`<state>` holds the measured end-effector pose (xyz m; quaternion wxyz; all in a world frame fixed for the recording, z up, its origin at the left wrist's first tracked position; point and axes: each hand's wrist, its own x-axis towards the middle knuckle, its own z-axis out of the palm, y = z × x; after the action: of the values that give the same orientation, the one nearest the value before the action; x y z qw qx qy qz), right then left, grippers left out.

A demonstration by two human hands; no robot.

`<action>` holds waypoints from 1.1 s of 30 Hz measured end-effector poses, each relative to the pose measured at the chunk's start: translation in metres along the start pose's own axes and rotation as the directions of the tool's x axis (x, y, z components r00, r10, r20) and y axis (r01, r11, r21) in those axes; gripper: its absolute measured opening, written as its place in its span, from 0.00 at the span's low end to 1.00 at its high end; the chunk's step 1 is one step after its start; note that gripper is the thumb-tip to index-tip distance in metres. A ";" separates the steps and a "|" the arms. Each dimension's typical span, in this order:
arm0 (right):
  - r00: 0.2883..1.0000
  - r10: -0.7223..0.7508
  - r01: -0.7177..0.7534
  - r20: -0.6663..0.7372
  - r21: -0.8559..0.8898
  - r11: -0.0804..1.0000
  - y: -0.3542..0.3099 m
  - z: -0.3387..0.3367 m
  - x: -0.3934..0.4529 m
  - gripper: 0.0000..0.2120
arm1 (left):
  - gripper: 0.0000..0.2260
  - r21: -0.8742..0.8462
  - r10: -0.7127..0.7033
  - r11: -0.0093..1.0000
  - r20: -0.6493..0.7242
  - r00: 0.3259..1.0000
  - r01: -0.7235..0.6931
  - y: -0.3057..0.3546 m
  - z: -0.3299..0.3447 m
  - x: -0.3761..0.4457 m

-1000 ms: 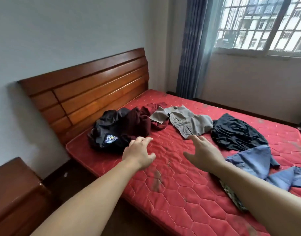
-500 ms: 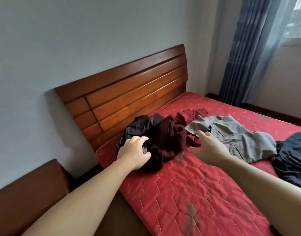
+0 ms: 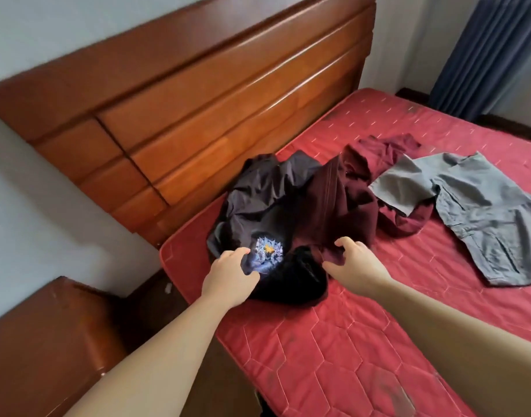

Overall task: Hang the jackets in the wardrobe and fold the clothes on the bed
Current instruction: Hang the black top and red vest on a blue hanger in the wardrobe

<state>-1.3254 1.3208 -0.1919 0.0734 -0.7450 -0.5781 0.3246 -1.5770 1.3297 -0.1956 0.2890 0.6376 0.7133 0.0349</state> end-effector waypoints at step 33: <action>0.761 0.418 -0.622 0.496 0.372 0.689 0.004 0.183 0.180 0.09 | 0.25 -0.755 0.050 0.088 0.655 0.754 0.650 -0.037 0.059 0.148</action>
<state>-1.4046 1.4344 -0.4086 0.0623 -0.7558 -0.2314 0.6094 -1.5863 1.4416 -0.3145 0.8082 0.1053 0.5268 0.2414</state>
